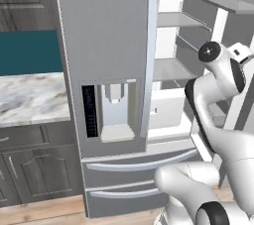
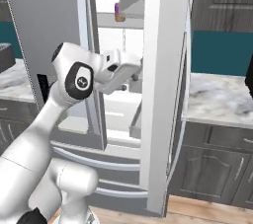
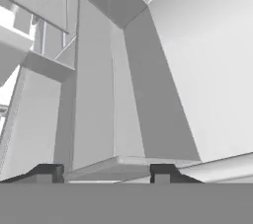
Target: Open the fridge, grab two sodas, and place both sodas inside the bowl with ice on the dining counter.
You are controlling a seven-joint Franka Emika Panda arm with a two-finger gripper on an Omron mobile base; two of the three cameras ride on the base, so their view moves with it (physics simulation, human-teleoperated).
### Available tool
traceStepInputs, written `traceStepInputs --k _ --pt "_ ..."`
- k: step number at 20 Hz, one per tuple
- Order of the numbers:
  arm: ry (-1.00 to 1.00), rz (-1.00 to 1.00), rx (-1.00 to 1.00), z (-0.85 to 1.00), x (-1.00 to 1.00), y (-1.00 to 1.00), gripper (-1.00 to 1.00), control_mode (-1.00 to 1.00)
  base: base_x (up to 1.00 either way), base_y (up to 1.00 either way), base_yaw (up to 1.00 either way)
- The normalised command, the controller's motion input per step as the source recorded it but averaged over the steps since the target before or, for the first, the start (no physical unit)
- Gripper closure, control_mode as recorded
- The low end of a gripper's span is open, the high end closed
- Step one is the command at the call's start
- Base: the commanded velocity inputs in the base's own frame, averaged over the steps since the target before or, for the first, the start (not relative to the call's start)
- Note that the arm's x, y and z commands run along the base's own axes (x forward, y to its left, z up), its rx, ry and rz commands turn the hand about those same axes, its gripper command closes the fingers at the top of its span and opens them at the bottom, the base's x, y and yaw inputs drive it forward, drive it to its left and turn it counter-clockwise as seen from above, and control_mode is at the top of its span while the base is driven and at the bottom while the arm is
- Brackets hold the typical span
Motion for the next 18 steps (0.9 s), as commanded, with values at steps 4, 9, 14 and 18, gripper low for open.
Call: traceStepInputs --k 4,9,14,18 --pt "-0.03 -0.01 0.03 0.0 -0.26 -0.89 -1.0 -1.0 0.0 0.0 0.0" --pt "-0.07 0.0 0.05 0.0 -0.19 -0.66 -1.0 -1.0 0.0 0.0 0.0" --pt "-0.1 0.02 0.05 -0.03 -0.74 0.1 -1.0 -1.0 0.0 0.0 0.0" --pt "-0.03 0.08 0.13 -0.25 -0.56 0.8 -1.0 -1.0 0.0 0.0 0.0"
